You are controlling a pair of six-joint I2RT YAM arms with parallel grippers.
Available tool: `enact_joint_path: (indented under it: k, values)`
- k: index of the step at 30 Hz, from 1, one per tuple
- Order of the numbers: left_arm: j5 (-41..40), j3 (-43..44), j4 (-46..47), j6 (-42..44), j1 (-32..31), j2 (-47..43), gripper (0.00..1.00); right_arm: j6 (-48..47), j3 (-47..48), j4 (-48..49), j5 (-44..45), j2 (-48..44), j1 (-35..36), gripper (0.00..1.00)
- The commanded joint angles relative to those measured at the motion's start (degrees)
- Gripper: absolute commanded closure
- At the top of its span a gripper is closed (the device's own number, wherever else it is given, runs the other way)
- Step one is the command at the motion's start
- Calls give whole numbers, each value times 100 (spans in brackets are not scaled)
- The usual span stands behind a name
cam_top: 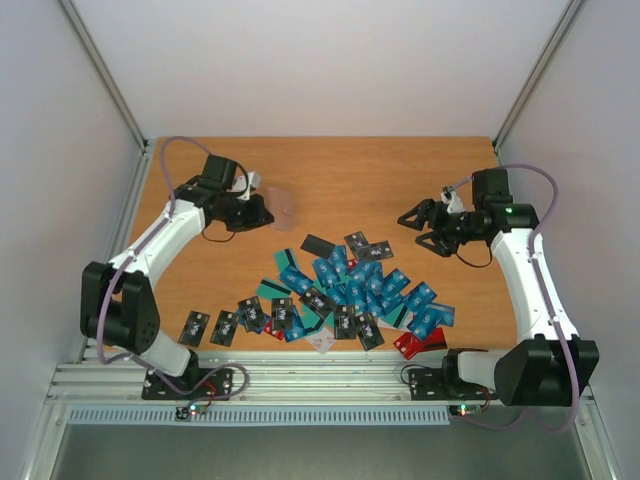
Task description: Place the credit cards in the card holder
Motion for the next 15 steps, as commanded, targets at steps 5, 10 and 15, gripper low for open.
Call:
enact_joint_path:
  k: [5,10,15]
  values:
    - [51,628,-669,-799,-809,-747,100,409,12,724,-1048,171,146,16]
    - [217,822,-661,-1111,-1047,-1011,100,822,66,1285,-1510,522,489,14]
    - [743,951,-320,-1419,-1047,-986,100,855,190,1630,-1756,656,556,12]
